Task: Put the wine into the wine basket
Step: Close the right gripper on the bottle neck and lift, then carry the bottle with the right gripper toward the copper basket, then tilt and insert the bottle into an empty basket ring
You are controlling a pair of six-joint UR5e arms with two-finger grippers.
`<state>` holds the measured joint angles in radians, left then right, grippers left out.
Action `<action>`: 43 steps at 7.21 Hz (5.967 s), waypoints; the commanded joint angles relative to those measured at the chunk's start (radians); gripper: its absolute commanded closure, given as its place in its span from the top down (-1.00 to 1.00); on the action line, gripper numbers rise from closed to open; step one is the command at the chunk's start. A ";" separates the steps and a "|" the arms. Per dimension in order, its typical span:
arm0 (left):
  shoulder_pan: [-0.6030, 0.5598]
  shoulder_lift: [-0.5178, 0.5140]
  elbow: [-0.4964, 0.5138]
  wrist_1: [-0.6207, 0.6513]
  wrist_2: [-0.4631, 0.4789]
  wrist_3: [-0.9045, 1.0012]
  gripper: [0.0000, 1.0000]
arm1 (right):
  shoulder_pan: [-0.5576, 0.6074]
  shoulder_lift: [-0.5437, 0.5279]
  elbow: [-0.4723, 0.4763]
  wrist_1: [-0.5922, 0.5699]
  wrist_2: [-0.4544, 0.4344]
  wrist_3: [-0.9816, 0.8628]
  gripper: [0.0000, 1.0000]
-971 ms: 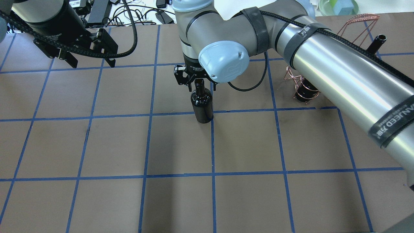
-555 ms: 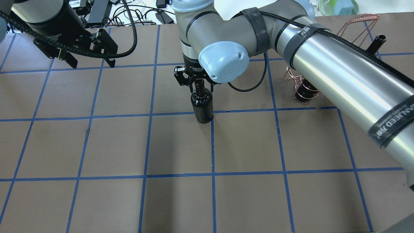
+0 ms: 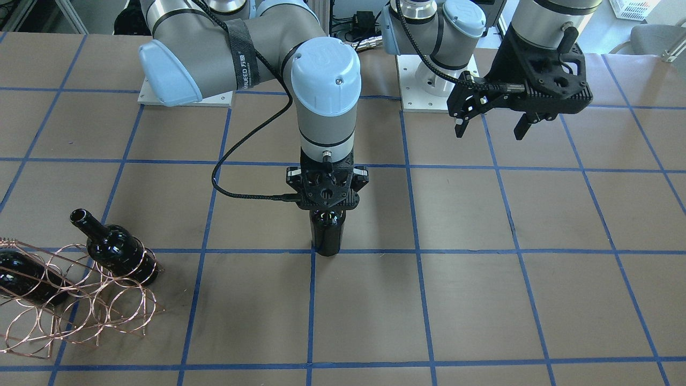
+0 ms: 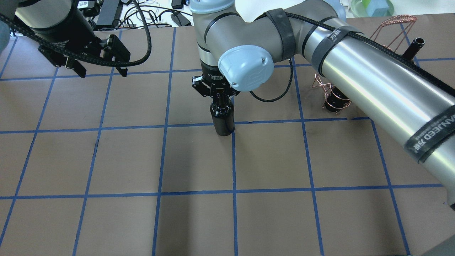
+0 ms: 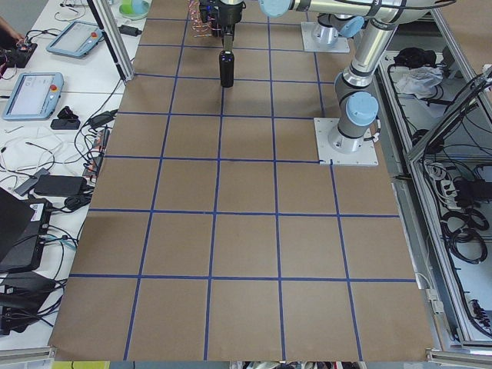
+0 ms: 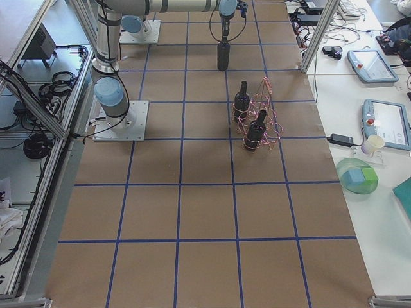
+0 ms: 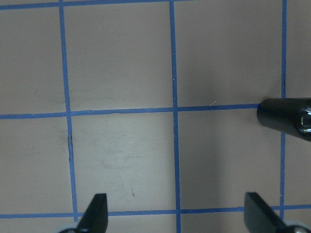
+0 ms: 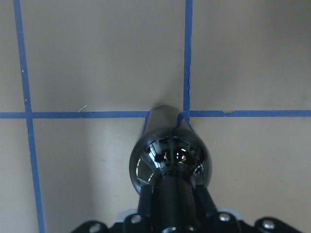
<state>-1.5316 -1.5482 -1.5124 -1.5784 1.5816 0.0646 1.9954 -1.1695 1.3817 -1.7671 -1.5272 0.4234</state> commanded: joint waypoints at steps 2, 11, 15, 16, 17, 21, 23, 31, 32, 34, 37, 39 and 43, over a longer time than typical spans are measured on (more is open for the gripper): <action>-0.001 0.000 -0.003 0.000 0.000 0.000 1.00 | -0.029 -0.018 -0.013 0.017 0.007 -0.049 -1.00; 0.002 0.002 -0.009 -0.002 0.002 0.000 1.00 | -0.392 -0.396 -0.013 0.435 -0.151 -0.604 -1.00; 0.002 0.002 -0.011 -0.003 0.000 0.000 1.00 | -0.594 -0.466 -0.013 0.546 -0.203 -0.887 -1.00; 0.001 0.002 -0.011 -0.003 0.000 0.000 1.00 | -0.654 -0.461 -0.012 0.534 -0.199 -1.004 -1.00; 0.001 0.002 -0.011 -0.003 0.000 0.000 1.00 | -0.705 -0.453 -0.010 0.502 -0.192 -1.055 -1.00; 0.001 0.002 -0.011 -0.003 0.000 0.000 1.00 | -0.719 -0.355 -0.015 0.306 -0.165 -1.205 -1.00; 0.002 0.002 -0.011 -0.003 0.000 0.000 1.00 | -0.719 -0.302 -0.018 0.232 -0.137 -1.224 -1.00; -0.001 0.002 -0.012 -0.003 0.000 -0.003 1.00 | -0.713 -0.180 -0.049 0.140 -0.108 -1.290 -1.00; -0.001 0.002 -0.018 -0.002 0.000 -0.005 1.00 | -0.711 -0.174 -0.049 0.141 -0.108 -1.290 -1.00; 0.001 0.002 -0.025 -0.002 -0.002 -0.005 1.00 | -0.708 -0.165 -0.047 0.166 -0.119 -1.295 -1.00; 0.001 0.002 -0.026 0.000 0.000 -0.005 1.00 | -0.710 -0.148 -0.047 0.167 -0.131 -1.339 -1.00; 0.002 0.002 -0.026 -0.002 0.000 -0.005 1.00 | -0.708 -0.141 -0.047 0.157 -0.130 -1.342 -1.00; 0.002 0.002 -0.026 -0.002 0.000 -0.005 1.00 | -0.708 -0.104 -0.047 0.124 -0.125 -1.344 -1.00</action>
<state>-1.5298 -1.5463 -1.5386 -1.5796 1.5805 0.0598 1.2869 -1.2797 1.3339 -1.6388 -1.6538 -0.9201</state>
